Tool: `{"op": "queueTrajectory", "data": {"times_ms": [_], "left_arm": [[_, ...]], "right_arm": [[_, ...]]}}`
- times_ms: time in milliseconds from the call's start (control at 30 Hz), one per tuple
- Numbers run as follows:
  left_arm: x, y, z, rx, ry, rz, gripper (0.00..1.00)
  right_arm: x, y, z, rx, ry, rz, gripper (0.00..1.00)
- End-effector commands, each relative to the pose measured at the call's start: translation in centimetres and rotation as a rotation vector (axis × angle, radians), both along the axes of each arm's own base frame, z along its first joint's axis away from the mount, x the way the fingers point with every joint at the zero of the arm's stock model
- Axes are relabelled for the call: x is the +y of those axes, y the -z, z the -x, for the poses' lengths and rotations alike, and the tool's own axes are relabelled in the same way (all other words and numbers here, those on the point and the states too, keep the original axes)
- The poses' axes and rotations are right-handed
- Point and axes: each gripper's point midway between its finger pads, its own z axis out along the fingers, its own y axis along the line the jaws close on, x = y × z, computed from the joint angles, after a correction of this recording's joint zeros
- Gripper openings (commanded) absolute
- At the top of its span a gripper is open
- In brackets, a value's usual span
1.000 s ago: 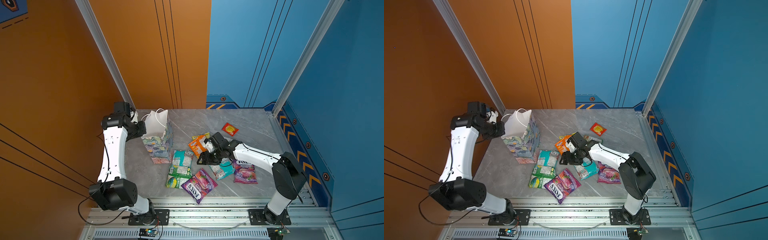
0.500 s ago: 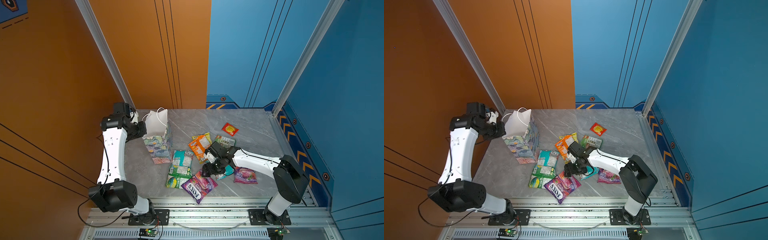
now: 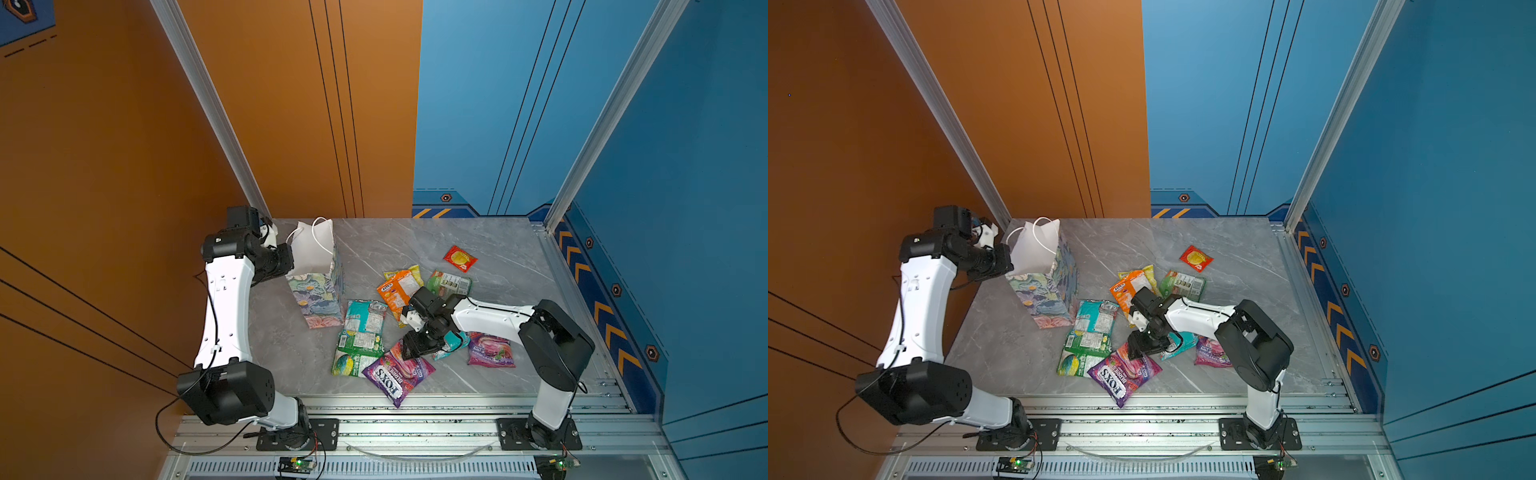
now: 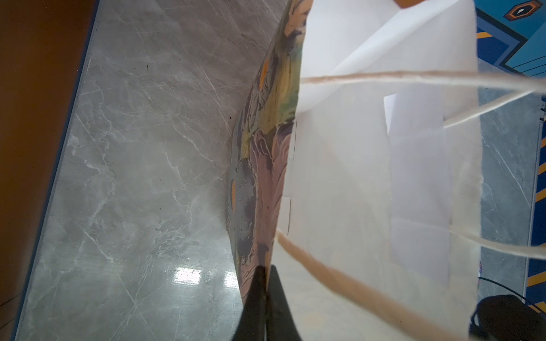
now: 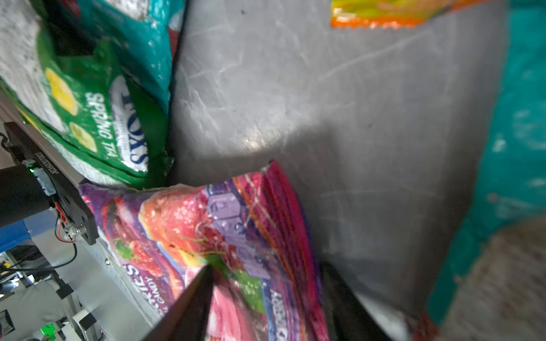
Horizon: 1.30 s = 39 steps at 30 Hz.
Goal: Place the snacks into the paper bag
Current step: Pick up the snack from the bottom-center of the table, then place the snack in the paper bag.
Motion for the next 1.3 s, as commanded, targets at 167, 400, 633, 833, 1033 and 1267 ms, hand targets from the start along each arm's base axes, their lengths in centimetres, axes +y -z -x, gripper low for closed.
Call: {"op": "queueTrajectory", "data": {"times_ms": [167,400,633,833,1033,1267], "left_arm": [[-0.7,-0.8,0.8,-0.023,0.004,0.039,0.00],[-0.8,-1.0,1.0,-0.030,0.004,0.049,0.00],[-1.3,-1.2,1.3,-0.038,0.009,0.079,0.00],[-1.9,-0.9,1.5,-0.034,0.017,0.108,0.00],[-2.4,-0.5,1.5,-0.022,0.022,0.141,0.00],[-3.3,-1.5,1.3,-0.056,0.055,0.184,0.00]], "right_arm": [[0.2,-1.9,-1.5,0.030,0.041,-0.094,0.00],[-0.6,-9.7,-4.4,-0.036,0.116,-0.238,0.00],[-0.9,-19.6,-7.2,-0.167,0.196,-0.399,0.00],[0.1,-27.4,-10.1,-0.306,0.275,-0.518,0.00],[1.8,-35.5,-14.9,-0.555,0.394,-0.624,0.00],[3.9,-41.5,-19.4,-0.761,0.506,-0.693,0.00]]}}
